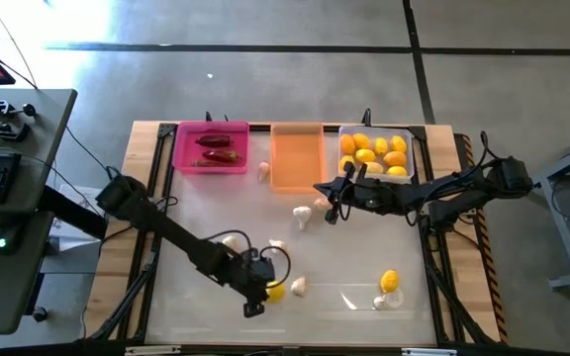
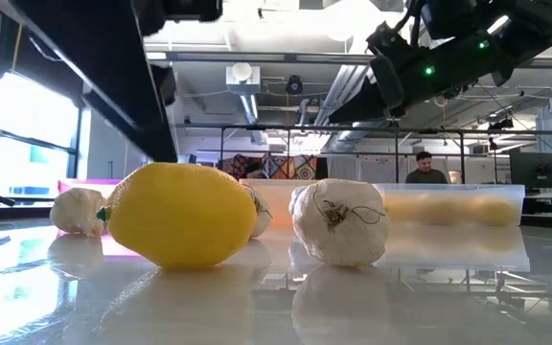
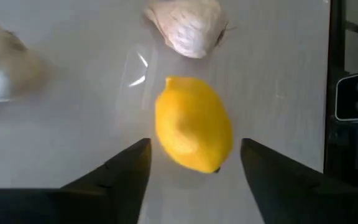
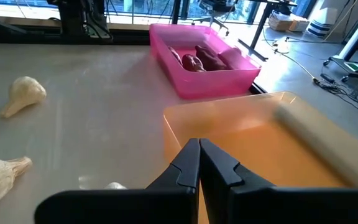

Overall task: Sort produce into baskets
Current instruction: Put the yellow lemon into the transparent bin

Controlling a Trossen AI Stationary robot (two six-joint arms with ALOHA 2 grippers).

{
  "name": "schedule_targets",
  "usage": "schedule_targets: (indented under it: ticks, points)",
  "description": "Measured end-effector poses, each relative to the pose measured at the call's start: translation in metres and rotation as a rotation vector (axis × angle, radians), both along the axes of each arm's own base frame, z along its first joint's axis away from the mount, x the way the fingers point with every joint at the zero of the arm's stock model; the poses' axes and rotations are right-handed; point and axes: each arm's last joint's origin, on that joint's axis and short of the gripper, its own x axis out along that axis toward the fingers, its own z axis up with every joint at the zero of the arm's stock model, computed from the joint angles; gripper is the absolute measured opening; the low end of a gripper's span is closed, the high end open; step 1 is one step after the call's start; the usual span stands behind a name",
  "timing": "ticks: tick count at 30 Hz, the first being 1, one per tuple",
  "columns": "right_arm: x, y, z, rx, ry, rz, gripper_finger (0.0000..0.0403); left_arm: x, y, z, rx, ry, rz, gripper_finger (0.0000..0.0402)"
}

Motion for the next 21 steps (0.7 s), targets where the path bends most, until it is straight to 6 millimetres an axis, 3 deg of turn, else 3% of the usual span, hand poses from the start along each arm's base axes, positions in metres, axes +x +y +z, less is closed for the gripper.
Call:
schedule_targets:
  ticks: [7,15,21]
  points:
    - [0.000,0.000,0.000,-0.003,0.002,0.001,0.0000,0.007,-0.005,-0.013,-0.031,0.065,0.008,0.0296]
    - [0.000,0.000,0.000,-0.003,0.003,0.001,0.0000,0.013,0.000,-0.016,0.004,0.033,0.060,0.0300]
    - [0.000,0.000,-0.001,-0.003,0.012,0.000,0.0000,0.017,0.001,-0.036,0.010,0.088,0.056,0.0300]
